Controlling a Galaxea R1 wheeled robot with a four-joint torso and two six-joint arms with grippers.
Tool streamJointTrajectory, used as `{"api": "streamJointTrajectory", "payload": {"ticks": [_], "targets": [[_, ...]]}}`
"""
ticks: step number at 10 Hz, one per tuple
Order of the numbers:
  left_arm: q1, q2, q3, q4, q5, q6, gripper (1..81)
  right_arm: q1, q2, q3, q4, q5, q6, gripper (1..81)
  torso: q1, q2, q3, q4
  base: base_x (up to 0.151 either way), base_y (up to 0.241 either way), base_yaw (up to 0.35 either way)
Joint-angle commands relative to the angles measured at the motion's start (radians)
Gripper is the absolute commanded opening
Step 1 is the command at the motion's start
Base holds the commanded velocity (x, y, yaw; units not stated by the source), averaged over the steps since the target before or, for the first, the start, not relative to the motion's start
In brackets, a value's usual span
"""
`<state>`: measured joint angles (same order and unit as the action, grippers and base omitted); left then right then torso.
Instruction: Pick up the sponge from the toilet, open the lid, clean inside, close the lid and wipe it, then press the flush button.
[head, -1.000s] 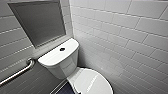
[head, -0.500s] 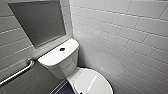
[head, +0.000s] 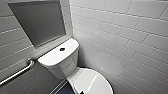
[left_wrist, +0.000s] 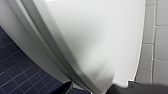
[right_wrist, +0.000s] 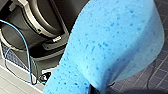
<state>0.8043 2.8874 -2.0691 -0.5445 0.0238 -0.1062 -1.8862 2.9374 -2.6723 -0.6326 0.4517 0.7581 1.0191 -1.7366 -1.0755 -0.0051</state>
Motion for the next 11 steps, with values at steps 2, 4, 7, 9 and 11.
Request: {"api": "streamJointTrajectory", "payload": {"ticks": [2, 4, 7, 9, 11], "targets": [[-0.15, 0.038, 0.003, -0.018, 0.061, -0.006, 81.1, -0.045, -0.008, -0.001, -0.03, -0.057, -0.002, 1.0, 0.0, 0.0, 0.0, 0.0, 0.0, 0.0, 0.0], [-0.171, 0.064, -0.042, -0.038, 0.062, -0.006, 81.1, -0.043, -0.007, -0.001, -0.03, -0.057, 0.0, 1.0, 0.0, 0.0, 0.0, 0.0, 0.0, 0.0, 0.0], [-0.176, 0.058, -0.023, -0.052, 0.073, -0.007, 81.1, -0.04, -0.007, -0.001, -0.03, -0.057, 0.003, 1.0, 0.0, 0.0, 0.0, 0.0, 0.0, 0.0, 0.0], [-0.168, 0.029, 0.03, -0.06, 0.073, -0.006, 81.1, -0.04, -0.007, -0.001, -0.032, -0.059, 0.003, 1.0, 0.0, 0.0, 0.0, 0.0, 0.0, 0.0, 0.0], [-0.155, 0.007, 0.057, -0.061, 0.073, -0.009, 81.1, -0.04, -0.006, 0.003, -0.033, -0.059, 0.001, 1.0, 0.0, 0.0, 0.0, 0.0, 0.0, 0.0, 0.0]]}}
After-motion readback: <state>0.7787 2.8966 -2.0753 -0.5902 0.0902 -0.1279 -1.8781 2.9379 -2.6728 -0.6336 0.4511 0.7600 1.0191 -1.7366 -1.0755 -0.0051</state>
